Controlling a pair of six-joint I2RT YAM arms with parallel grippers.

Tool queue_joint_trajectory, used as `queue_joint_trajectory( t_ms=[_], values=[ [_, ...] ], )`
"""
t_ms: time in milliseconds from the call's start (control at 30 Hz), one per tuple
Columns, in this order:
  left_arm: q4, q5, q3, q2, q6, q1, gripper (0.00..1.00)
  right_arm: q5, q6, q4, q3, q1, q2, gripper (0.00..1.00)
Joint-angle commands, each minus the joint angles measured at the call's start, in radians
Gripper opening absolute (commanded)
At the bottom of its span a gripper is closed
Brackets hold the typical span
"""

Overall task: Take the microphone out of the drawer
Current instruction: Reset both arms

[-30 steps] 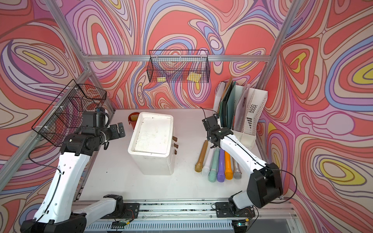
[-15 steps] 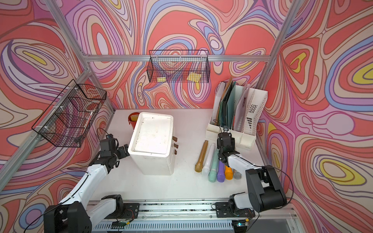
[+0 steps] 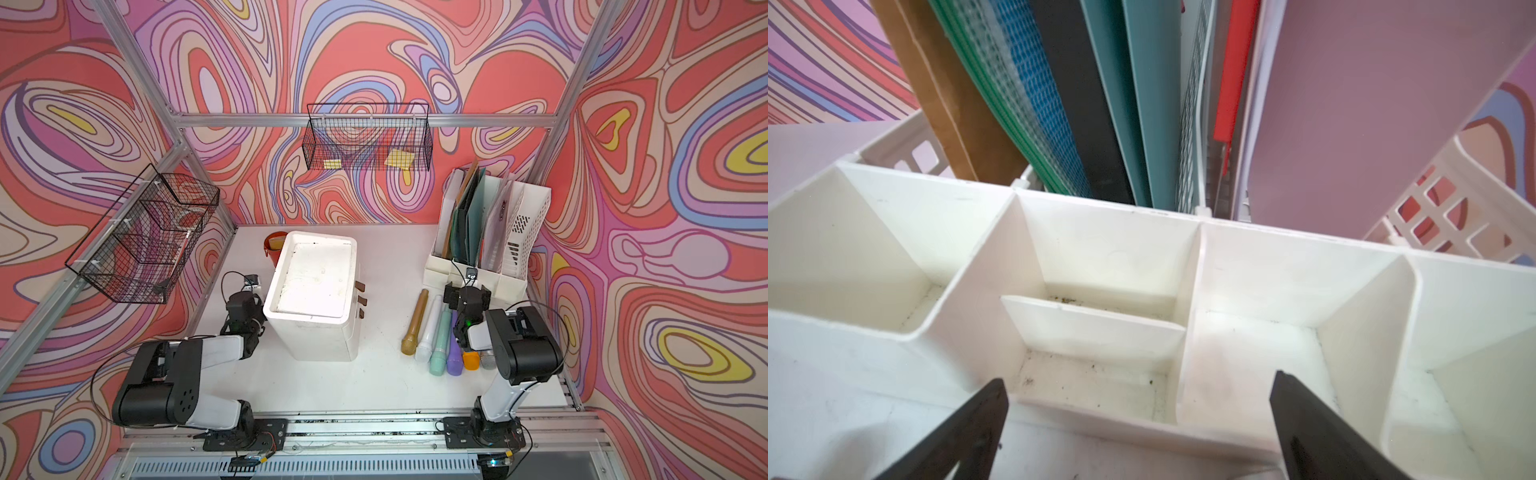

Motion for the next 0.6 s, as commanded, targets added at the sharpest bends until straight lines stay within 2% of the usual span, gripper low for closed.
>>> queue_joint_trajectory(
  t_ms=[0,33,67,133,200,267,333,400,567],
  values=[
    [0.133,-0.071,-0.011,0.023,0.070,-0.042,1.00,-0.009,0.004,0.096,0.010,-0.004,-0.001,0.98],
    [0.127,-0.092,-0.007,0.024,0.063,-0.041,0.99,-0.005,0.004,0.089,0.010,-0.004,-0.005,0.98],
    [0.193,-0.094,-0.018,0.049,0.071,-0.041,1.00,-0.008,0.005,0.088,0.011,-0.004,-0.005,0.98],
    [0.106,-0.090,0.002,0.022,0.060,-0.040,0.99,-0.008,0.005,0.086,0.010,-0.005,-0.007,0.98],
    [0.184,-0.093,-0.016,0.047,0.071,-0.039,1.00,-0.007,0.004,0.091,0.010,-0.005,-0.004,0.98],
    [0.114,-0.087,0.001,0.027,0.061,-0.039,0.99,-0.006,0.005,0.094,0.010,-0.004,-0.003,0.98],
    [0.166,-0.088,-0.010,0.044,0.068,-0.038,1.00,-0.007,0.005,0.091,0.012,-0.004,-0.002,0.98],
    [0.120,-0.085,0.002,0.032,0.062,-0.038,1.00,-0.012,0.007,0.076,0.020,-0.004,0.000,0.98],
    [0.145,-0.083,-0.004,0.039,0.062,-0.037,1.00,-0.066,0.018,0.057,0.021,-0.032,-0.008,0.98]
  ],
)
